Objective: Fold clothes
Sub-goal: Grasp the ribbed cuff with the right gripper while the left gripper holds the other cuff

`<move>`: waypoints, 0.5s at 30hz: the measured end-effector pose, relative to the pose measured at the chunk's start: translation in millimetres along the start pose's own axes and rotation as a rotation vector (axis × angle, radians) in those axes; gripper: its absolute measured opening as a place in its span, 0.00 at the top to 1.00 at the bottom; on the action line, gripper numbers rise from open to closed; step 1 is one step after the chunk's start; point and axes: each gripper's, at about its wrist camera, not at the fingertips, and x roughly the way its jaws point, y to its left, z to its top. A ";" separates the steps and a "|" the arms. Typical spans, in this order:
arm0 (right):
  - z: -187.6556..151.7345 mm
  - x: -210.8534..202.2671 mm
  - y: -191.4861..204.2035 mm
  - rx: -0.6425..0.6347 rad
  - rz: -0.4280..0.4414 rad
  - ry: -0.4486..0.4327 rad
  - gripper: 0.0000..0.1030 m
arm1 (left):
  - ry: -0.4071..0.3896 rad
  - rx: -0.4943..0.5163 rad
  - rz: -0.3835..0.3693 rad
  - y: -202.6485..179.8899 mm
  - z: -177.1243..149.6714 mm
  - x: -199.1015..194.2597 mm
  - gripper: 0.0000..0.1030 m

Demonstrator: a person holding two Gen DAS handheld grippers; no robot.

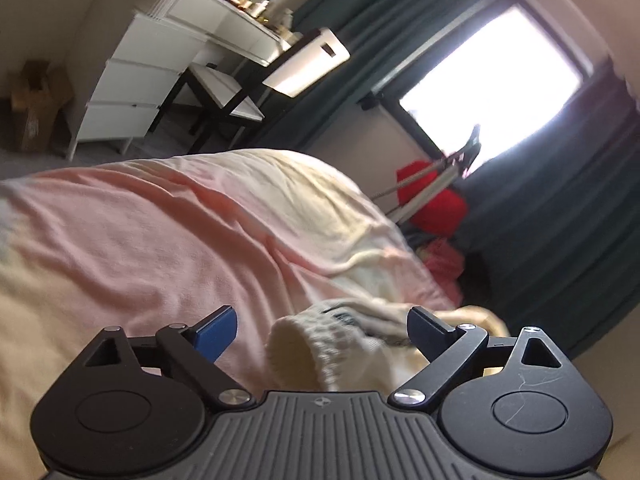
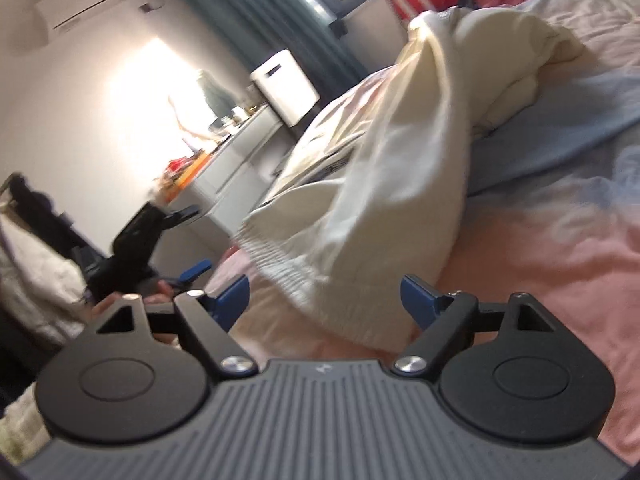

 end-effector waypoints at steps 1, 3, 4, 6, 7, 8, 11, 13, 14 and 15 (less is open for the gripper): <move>-1.1 3.2 -4.0 0.007 -0.019 -0.003 0.17 | -0.015 0.040 0.028 -3.9 -3.6 4.9 0.09; -2.2 13.1 -13.0 0.038 -0.031 -0.004 0.17 | -0.027 0.119 0.063 -10.9 -10.5 18.6 0.09; -2.7 18.3 -17.1 0.059 -0.026 -0.006 0.17 | -0.022 0.148 0.069 -13.4 -13.7 26.3 0.09; -3.5 26.3 -25.0 0.101 -0.005 -0.007 0.22 | 0.019 0.159 0.057 -13.5 -20.3 43.1 0.11; -4.9 29.2 -28.8 0.117 0.012 -0.004 0.28 | 0.033 0.163 0.057 -13.6 -24.0 49.8 0.12; -5.3 32.6 -30.6 0.128 0.029 -0.001 0.31 | 0.048 0.167 0.058 -13.8 -27.8 56.5 0.14; -8.7 42.3 -30.6 0.112 0.051 0.029 0.40 | 0.074 0.168 0.056 -15.0 -37.3 68.7 0.33; -11.6 46.2 -26.9 0.071 0.037 0.045 0.53 | 0.050 0.188 0.094 -17.9 -40.3 70.7 0.44; -12.0 46.8 -28.6 0.078 0.034 0.051 0.58 | 0.044 0.193 0.110 -18.2 -40.7 71.9 0.53; -12.2 47.4 -30.8 0.089 0.032 0.058 0.69 | 0.048 0.185 0.107 -15.9 -38.6 72.1 0.60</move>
